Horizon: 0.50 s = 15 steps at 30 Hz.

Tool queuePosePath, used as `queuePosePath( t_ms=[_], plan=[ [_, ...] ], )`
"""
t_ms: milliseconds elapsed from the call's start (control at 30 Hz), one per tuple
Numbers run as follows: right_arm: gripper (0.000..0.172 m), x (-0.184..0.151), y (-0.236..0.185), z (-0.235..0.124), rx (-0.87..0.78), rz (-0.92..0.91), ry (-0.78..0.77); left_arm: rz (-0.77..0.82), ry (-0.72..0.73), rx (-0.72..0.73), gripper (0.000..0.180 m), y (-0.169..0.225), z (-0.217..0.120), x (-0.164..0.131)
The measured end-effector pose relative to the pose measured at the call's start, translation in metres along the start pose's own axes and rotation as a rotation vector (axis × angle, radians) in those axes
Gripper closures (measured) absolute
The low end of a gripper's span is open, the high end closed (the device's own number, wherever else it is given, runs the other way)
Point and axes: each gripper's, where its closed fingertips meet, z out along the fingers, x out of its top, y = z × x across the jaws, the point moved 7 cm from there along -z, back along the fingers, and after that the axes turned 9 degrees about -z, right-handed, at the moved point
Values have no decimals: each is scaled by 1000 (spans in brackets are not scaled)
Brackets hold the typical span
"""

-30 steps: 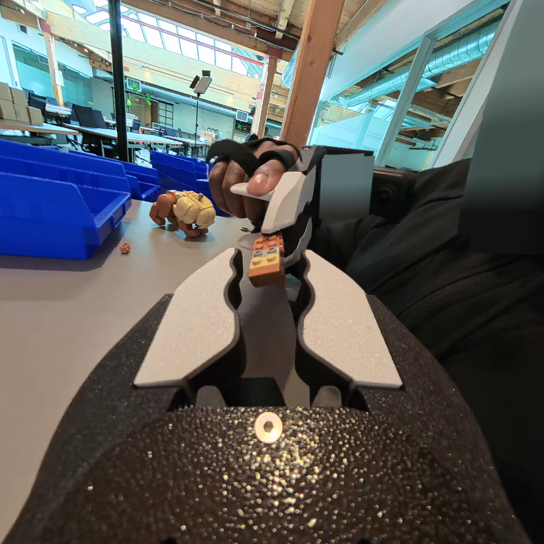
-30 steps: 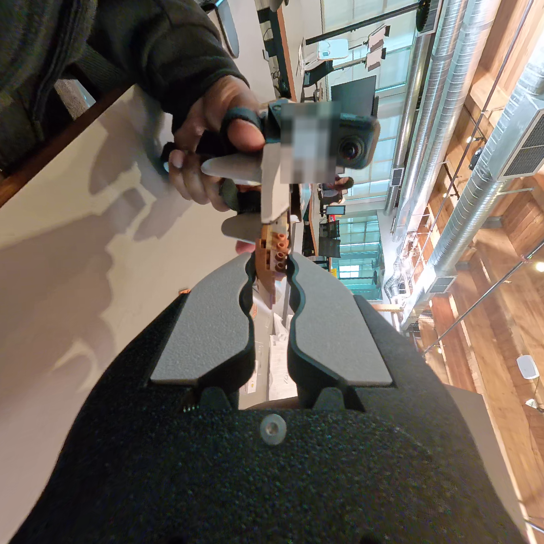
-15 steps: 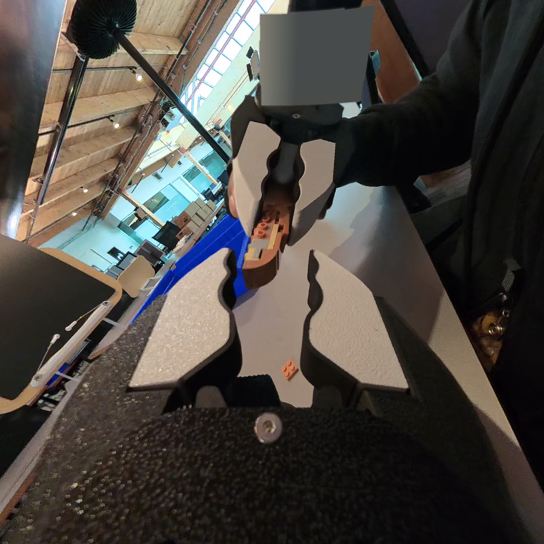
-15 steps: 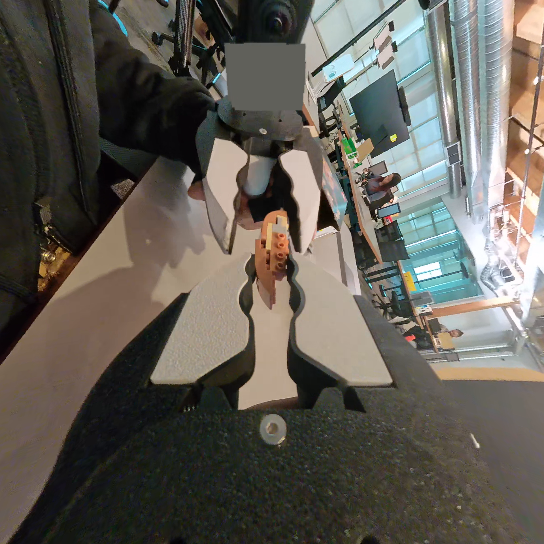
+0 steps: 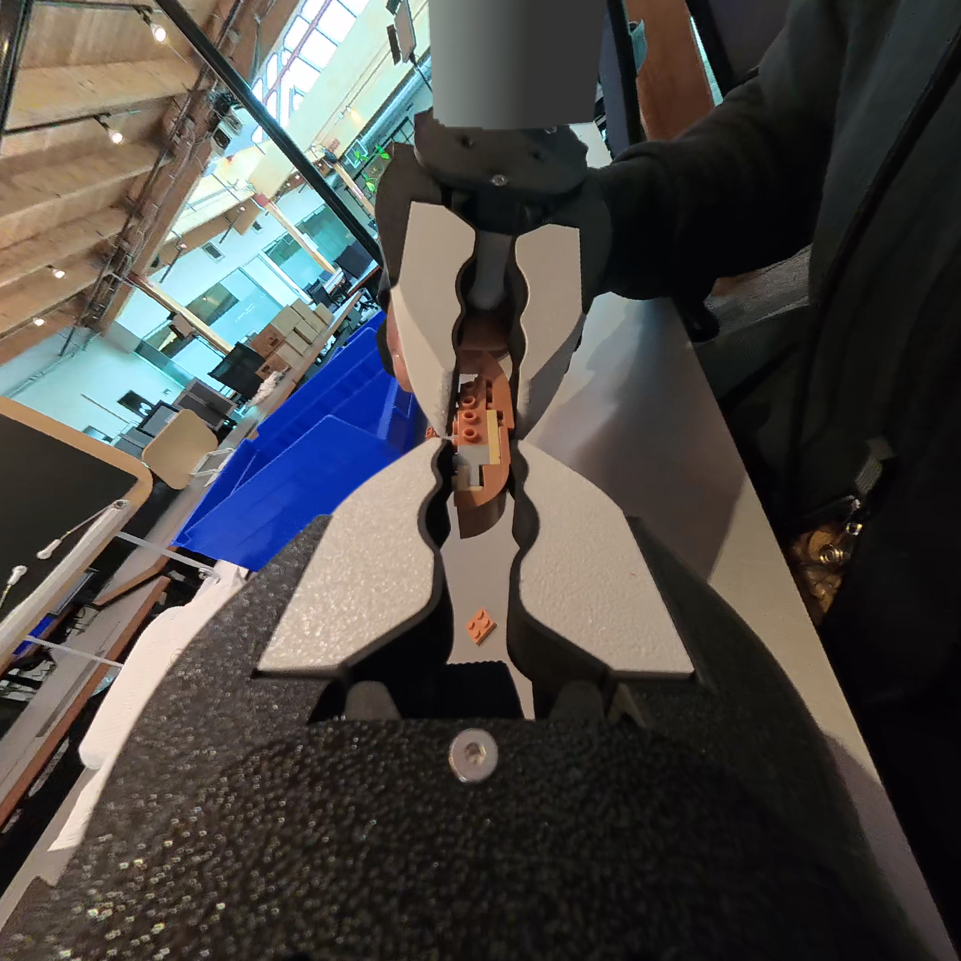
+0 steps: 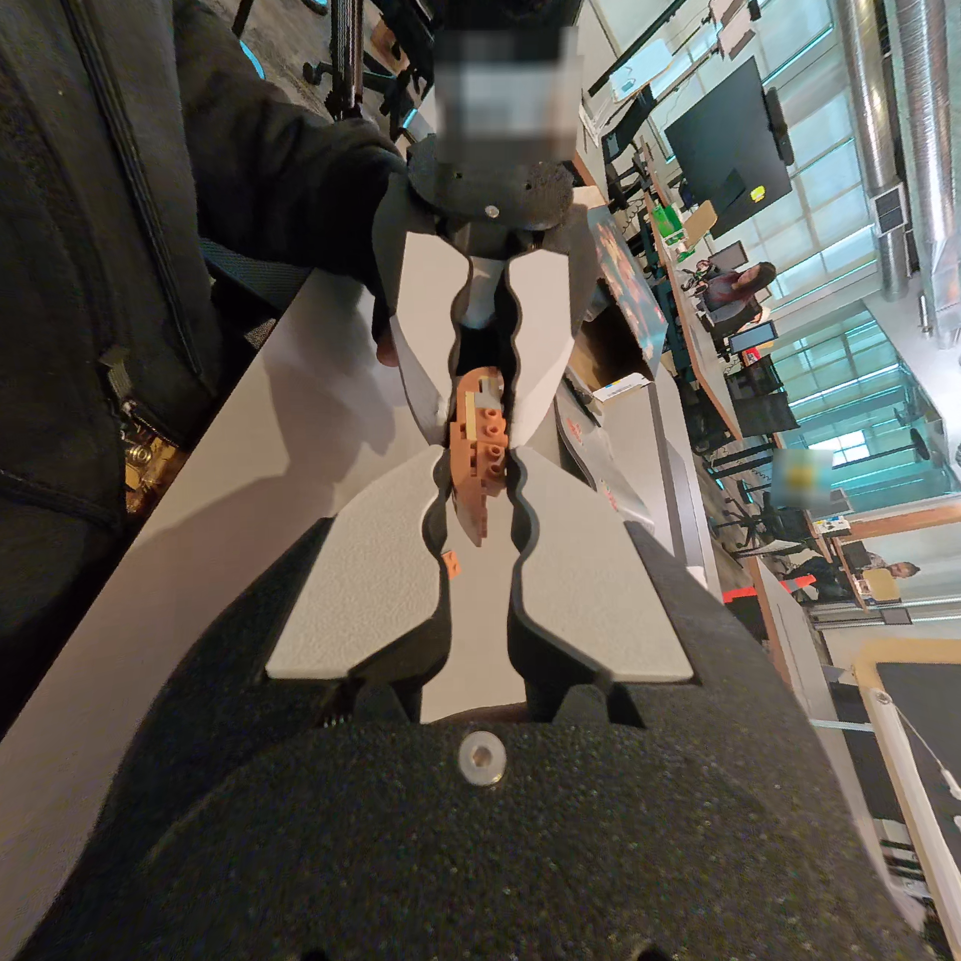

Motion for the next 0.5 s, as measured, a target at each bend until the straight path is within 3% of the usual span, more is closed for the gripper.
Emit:
queuePosePath(
  t_ms=[500],
  plan=[
    [152, -6, 2, 3, 40, 134, -8, 34, -52, 29, 161, 1, 0, -4]
  ],
)
